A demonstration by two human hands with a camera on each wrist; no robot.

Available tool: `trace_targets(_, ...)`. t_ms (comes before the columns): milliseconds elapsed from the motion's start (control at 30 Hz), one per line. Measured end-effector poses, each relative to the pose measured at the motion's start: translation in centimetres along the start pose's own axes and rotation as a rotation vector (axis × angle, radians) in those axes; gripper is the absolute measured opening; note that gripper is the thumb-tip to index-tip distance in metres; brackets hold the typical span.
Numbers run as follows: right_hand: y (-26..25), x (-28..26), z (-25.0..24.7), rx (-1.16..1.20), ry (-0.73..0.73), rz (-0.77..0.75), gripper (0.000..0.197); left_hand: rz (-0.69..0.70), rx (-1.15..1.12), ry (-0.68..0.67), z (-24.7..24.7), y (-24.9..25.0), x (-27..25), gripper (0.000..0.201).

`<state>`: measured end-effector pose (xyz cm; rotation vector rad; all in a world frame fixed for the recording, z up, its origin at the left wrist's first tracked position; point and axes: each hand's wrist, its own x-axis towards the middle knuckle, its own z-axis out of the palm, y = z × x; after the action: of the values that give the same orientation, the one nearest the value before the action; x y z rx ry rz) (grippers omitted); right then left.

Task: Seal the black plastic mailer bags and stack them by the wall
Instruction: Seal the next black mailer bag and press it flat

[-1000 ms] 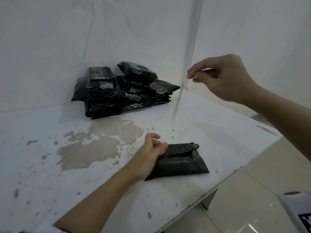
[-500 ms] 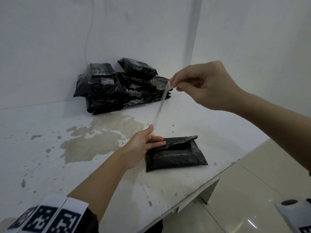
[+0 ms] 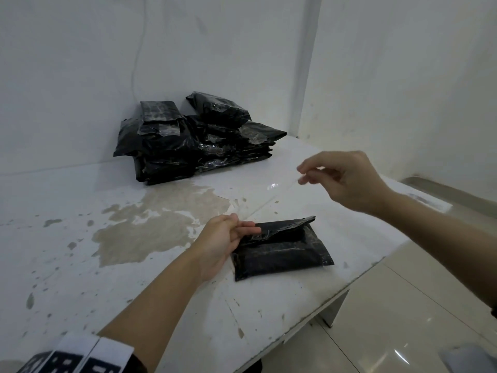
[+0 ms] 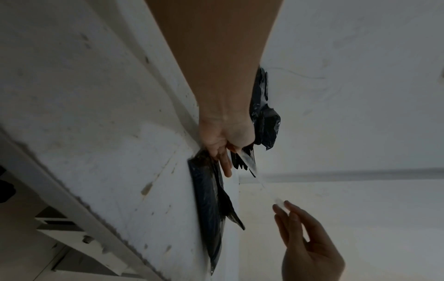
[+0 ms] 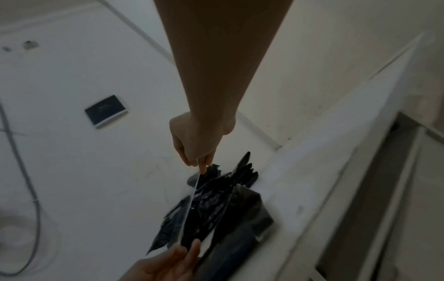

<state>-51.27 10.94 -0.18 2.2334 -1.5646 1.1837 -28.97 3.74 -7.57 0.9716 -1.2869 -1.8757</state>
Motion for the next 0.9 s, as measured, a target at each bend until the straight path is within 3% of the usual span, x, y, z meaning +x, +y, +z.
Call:
trace_targets(467,2.9,-7.3,3.7,0.036,0.023,-0.033,0.013,0.015,0.062,0.054,0.0,-0.2,-0.1,0.031)
trace_targets(633,3.4,-9.1,4.5,0.029,-0.010,0.007,0.015,0.073,0.231,0.042,-0.2,-0.2,-0.2,0.029)
trace_targets(767,3.7,-9.8,4.8,0.048,-0.031,0.006,0.011,0.117,0.509,0.005,-1.3,0.2,-0.4,0.024)
trace_targets(900,3.8,-9.9,4.6,0.006,-0.055,0.025,0.021,0.163,0.610,0.005,-1.3,0.5,-0.9,0.023)
